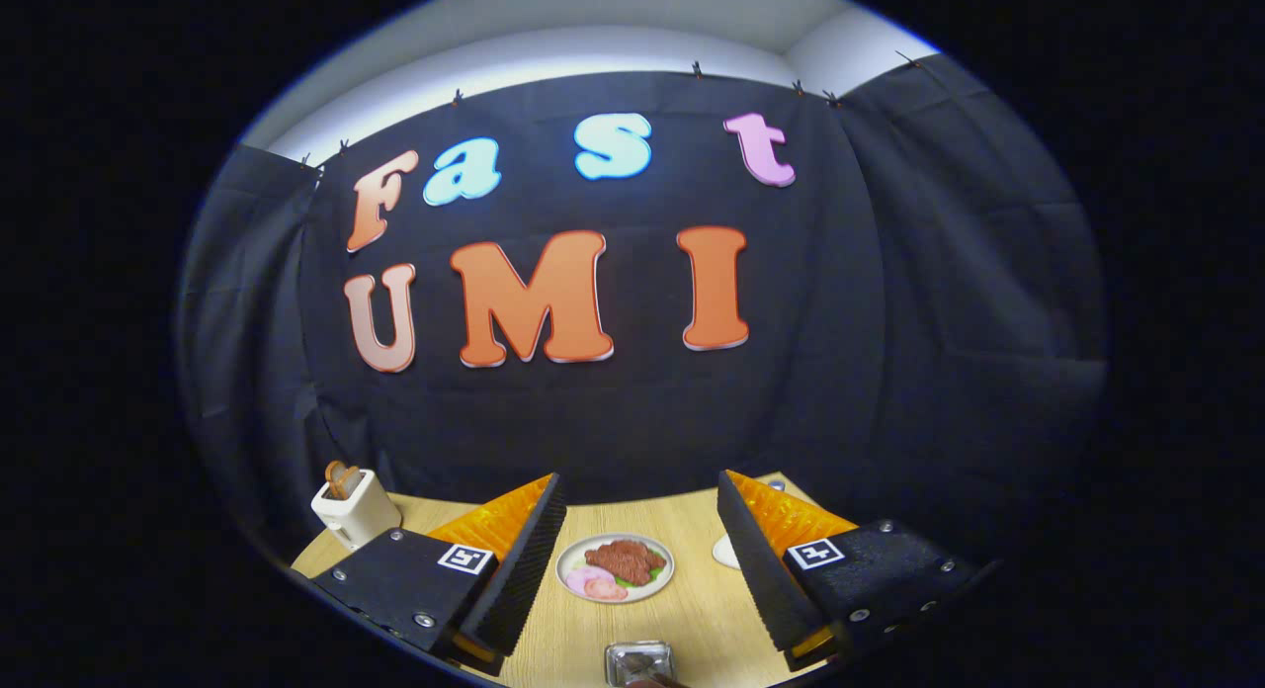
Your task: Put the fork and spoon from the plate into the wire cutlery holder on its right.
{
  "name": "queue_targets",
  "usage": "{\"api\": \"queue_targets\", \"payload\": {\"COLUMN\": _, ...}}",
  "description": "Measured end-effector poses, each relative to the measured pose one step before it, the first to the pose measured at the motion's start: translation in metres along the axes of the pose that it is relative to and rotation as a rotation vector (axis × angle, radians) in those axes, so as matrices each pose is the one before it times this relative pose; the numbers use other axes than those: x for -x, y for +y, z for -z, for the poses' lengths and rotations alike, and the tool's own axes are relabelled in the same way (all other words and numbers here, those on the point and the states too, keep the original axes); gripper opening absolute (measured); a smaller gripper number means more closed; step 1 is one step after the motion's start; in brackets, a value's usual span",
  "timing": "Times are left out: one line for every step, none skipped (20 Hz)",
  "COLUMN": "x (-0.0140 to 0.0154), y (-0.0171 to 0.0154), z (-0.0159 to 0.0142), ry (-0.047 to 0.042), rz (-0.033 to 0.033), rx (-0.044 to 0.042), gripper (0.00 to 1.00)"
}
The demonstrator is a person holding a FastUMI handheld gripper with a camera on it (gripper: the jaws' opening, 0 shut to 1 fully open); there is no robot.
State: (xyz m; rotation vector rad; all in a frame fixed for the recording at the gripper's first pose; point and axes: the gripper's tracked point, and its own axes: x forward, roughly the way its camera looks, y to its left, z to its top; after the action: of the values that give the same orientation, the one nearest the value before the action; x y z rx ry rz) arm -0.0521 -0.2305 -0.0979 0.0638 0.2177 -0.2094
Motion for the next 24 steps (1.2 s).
{"api": "queue_targets", "payload": {"x": 0.00025, "y": 0.0029, "z": -0.01308, "ry": -0.04516, "rz": -0.00767, "rx": 0.02585, "gripper": 0.93}}
{"api": "queue_targets", "payload": {"x": 0.00029, "y": 0.00679, "z": -0.01367, "ry": -0.04551, "rz": -0.01106, "rx": 0.02809, "gripper": 0.93}}
{"api": "queue_targets", "payload": {"x": -0.00071, "y": 0.0057, "z": -0.01233, "ry": -0.03514, "rz": -0.00605, "rx": 0.02767, "gripper": 0.93}}
{"api": "queue_targets", "payload": {"x": -0.00145, "y": 0.00809, "z": -0.01115, "ry": -0.03288, "rz": -0.01455, "rx": 0.01352, "gripper": 0.92}}
{"api": "queue_targets", "payload": {"x": -0.00209, "y": 0.00826, "z": -0.00859, "ry": -0.01867, "rz": -0.01383, "rx": 0.0026, "gripper": 0.93}}
{"api": "queue_targets", "payload": {"x": -0.00208, "y": 0.00895, "z": -0.00423, "ry": -0.00956, "rz": -0.01528, "rx": -0.00266, "gripper": 0.92}}
{"api": "queue_targets", "payload": {"x": -0.00226, "y": 0.00866, "z": -0.00409, "ry": -0.00855, "rz": -0.01336, "rx": -0.00593, "gripper": 0.92}}
{"api": "queue_targets", "payload": {"x": -0.00296, "y": 0.00566, "z": -0.00422, "ry": -0.00462, "rz": -0.01072, "rx": -0.00495, "gripper": 0.93}}
{"api": "queue_targets", "payload": {"x": -0.00341, "y": 0.00665, "z": -0.0043, "ry": -0.01101, "rz": -0.01273, "rx": -0.00581, "gripper": 0.93}}
{"api": "queue_targets", "payload": {"x": -0.0044, "y": 0.00736, "z": -0.00274, "ry": -0.00195, "rz": -0.01154, "rx": -0.00067, "gripper": 0.93}}
{"api": "queue_targets", "payload": {"x": -0.00349, "y": 0.00509, "z": -0.00092, "ry": -0.00203, "rz": -0.01067, "rx": 0.00039, "gripper": 0.93}}
{"api": "queue_targets", "payload": {"x": -0.00272, "y": 0.00467, "z": -0.00064, "ry": 0.00107, "rz": -0.00866, "rx": 0.005, "gripper": 0.93}}
{"api": "queue_targets", "payload": {"x": -0.00181, "y": 0.00404, "z": -0.00193, "ry": -0.00197, "rz": -0.00625, "rx": 0.00618, "gripper": 0.93}}
{"api": "queue_targets", "payload": {"x": -0.00207, "y": 0.00368, "z": -0.00212, "ry": -0.0039, "rz": -0.00535, "rx": 0.00504, "gripper": 0.93}}
{"api": "queue_targets", "payload": {"x": -0.00163, "y": 0.00327, "z": 0.0, "ry": 0.00223, "rz": -0.0011, "rx": 0.00267, "gripper": 0.93}}
{"api": "queue_targets", "payload": {"x": -0.00188, "y": 0.00319, "z": 0.00082, "ry": 0.00326, "rz": -0.00349, "rx": -0.00186, "gripper": 0.93}}
{"api": "queue_targets", "payload": {"x": -0.00005, "y": 0.0034, "z": -0.00044, "ry": 0.00339, "rz": -0.0059, "rx": -0.00357, "gripper": 0.94}}
{"api": "queue_targets", "payload": {"x": -0.00216, "y": 0.00235, "z": -0.00102, "ry": 0.00006, "rz": -0.00379, "rx": -0.00516, "gripper": 0.94}}
{"api": "queue_targets", "payload": {"x": -0.00192, "y": 0.00252, "z": -0.00224, "ry": -0.00589, "rz": -0.0059, "rx": -0.00551, "gripper": 0.94}}
{"api": "queue_targets", "payload": {"x": -0.00169, "y": 0.00125, "z": -0.0026, "ry": -0.00626, "rz": -0.00033, "rx": -0.00253, "gripper": 0.94}}
{"api": "queue_targets", "payload": {"x": -0.00178, "y": 0.00091, "z": -0.00248, "ry": -0.00738, "rz": -0.00342, "rx": -0.00225, "gripper": 0.94}}
{"api": "queue_targets", "payload": {"x": -0.00247, "y": 0.00229, "z": -0.00263, "ry": -0.00746, "rz": -0.00299, "rx": -0.00131, "gripper": 0.94}}
{"api": "queue_targets", "payload": {"x": -0.0022, "y": 0.00267, "z": -0.00274, "ry": -0.00808, "rz": -0.00565, "rx": 0.00042, "gripper": 0.94}}
{"api": "queue_targets", "payload": {"x": -0.00296, "y": 0.00268, "z": -0.002, "ry": -0.00511, "rz": -0.00492, "rx": 0.00507, "gripper": 0.94}}
